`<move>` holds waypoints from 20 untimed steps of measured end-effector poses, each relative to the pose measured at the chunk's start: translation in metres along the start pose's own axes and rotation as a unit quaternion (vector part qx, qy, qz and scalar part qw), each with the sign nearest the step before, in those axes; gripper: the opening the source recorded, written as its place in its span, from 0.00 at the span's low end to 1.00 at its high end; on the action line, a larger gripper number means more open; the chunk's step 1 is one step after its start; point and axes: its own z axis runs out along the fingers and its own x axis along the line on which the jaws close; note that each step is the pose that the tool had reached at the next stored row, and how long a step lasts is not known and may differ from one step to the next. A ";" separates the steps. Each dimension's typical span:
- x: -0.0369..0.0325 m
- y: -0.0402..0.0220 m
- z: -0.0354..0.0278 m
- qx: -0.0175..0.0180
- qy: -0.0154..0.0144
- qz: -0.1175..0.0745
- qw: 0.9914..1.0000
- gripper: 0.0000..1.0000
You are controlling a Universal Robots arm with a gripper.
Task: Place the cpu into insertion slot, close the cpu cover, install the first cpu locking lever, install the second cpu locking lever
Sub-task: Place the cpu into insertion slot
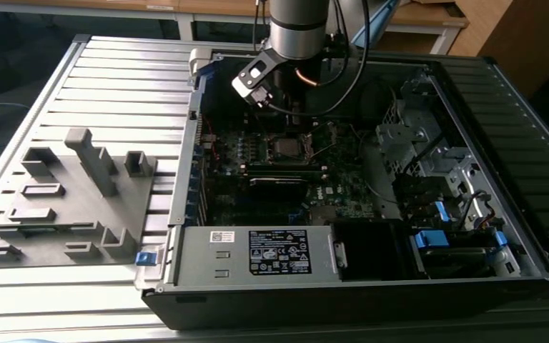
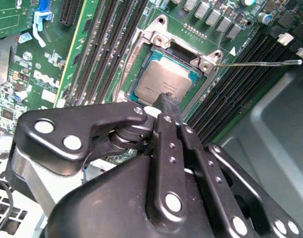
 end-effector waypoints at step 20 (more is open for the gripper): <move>0.0000 0.0000 0.0002 0.008 0.000 0.000 1.000 0.11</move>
